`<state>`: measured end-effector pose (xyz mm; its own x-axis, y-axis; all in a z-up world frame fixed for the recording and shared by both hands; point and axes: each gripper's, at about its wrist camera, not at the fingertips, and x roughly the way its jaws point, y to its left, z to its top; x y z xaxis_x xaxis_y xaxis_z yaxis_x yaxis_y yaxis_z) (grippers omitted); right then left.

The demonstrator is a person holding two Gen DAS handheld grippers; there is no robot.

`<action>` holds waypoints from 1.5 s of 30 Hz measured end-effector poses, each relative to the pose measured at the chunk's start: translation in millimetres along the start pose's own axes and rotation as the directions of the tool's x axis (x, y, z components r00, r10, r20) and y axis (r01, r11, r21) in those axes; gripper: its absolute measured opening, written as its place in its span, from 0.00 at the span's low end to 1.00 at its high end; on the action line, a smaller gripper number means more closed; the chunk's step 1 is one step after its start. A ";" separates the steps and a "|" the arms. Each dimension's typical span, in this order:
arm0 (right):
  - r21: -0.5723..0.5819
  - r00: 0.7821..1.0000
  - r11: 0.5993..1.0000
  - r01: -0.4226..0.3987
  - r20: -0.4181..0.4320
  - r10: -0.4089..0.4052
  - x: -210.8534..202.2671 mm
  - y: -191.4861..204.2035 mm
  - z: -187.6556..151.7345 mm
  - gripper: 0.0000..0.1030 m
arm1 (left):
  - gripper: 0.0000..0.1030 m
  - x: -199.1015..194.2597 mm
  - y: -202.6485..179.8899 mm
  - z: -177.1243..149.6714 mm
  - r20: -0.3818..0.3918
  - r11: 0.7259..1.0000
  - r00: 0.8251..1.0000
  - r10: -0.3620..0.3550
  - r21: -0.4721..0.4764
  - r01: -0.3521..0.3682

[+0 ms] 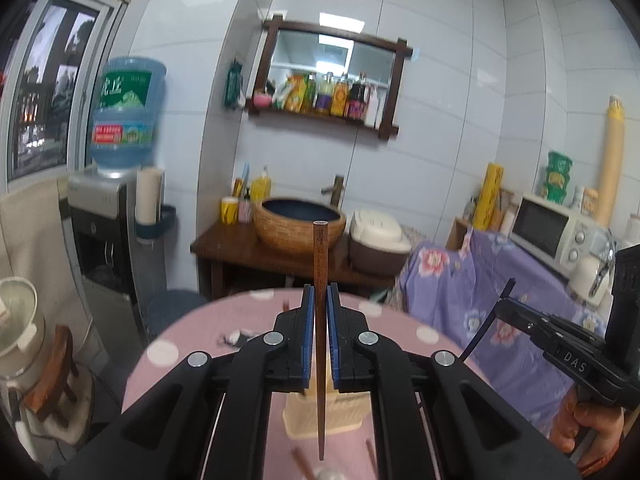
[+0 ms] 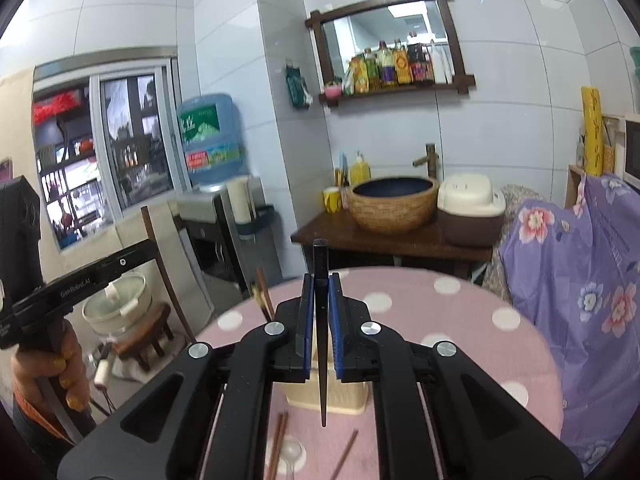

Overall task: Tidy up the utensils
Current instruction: 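Lower both chopsticks into the beige holder and open both tools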

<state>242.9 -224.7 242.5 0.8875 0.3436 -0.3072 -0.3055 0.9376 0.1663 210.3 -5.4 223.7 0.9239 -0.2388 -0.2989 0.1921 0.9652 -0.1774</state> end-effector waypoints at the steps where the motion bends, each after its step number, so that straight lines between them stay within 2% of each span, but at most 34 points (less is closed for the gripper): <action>1: -0.001 1.000 1.000 0.005 0.015 -0.005 1.7 2.2 13.6 0.08 | 0.07 2.7 -3.7 12.3 0.018 1.000 1.000 0.006 0.004 -0.006; 4: 0.004 0.998 0.999 0.032 0.055 -0.032 8.3 6.6 39.8 0.08 | 0.07 14.7 -11.0 37.2 0.059 1.000 0.998 0.014 -0.005 -0.014; 8: -0.004 0.996 0.998 0.069 0.056 -0.069 28.7 10.3 40.4 0.08 | 0.07 39.5 -15.9 40.3 0.074 0.999 0.997 0.035 -0.015 -0.034; 15: -0.005 0.995 0.995 0.095 -0.019 -0.095 73.6 5.1 -13.0 0.08 | 0.07 91.8 -11.7 -17.8 -0.017 0.996 0.996 0.085 -0.021 -0.086; 22: 0.018 0.992 0.996 0.092 -0.089 -0.090 99.2 -2.9 -57.1 0.08 | 0.07 108.1 -4.2 -64.3 -0.080 0.993 0.990 0.119 0.006 -0.119; 31: 0.039 0.992 0.995 0.091 -0.091 -0.087 103.6 -8.3 -71.3 0.08 | 0.07 120.0 6.1 -82.8 -0.136 0.992 0.983 0.120 -0.012 -0.123; 35: -0.003 0.993 0.996 0.087 -0.082 -0.087 100.6 -0.6 -72.7 0.11 | 0.08 112.8 0.7 -83.6 -0.128 0.994 0.986 0.106 0.008 -0.106; 36: -0.012 0.993 0.996 0.088 -0.072 -0.088 97.4 1.6 -73.4 0.18 | 0.11 110.0 0.1 -83.7 -0.124 0.994 0.987 0.106 0.014 -0.105; 37: -0.014 0.994 0.996 0.090 -0.060 -0.091 93.3 3.0 -73.9 0.24 | 0.18 105.2 -0.1 -84.3 -0.118 0.994 0.987 0.107 0.019 -0.105; 38: -0.012 0.994 0.995 0.095 -0.046 -0.095 88.5 3.4 -74.4 0.38 | 0.25 99.7 0.4 -85.3 -0.112 0.995 0.988 0.104 0.019 -0.103; 39: -0.009 0.994 0.995 0.102 -0.028 -0.102 81.6 3.9 -76.1 0.42 | 0.37 93.1 1.6 -86.4 -0.103 0.995 0.989 0.103 0.014 -0.102; 40: -0.014 0.994 0.994 0.106 -0.022 -0.106 76.4 4.6 -77.7 0.42 | 0.45 84.8 4.2 -88.0 -0.093 0.994 0.990 0.105 0.006 -0.105; 45: -0.039 0.989 0.989 0.145 -0.034 -0.147 51.8 5.9 -97.5 0.42 | 0.51 52.3 21.4 -107.0 -0.111 0.993 0.988 0.112 -0.028 -0.115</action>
<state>253.4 -196.2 136.2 0.9103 0.2039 -0.3603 -0.1862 0.9790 0.0835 227.4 -8.6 103.9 0.8972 -0.1397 -0.4189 0.0749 0.9830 -0.1674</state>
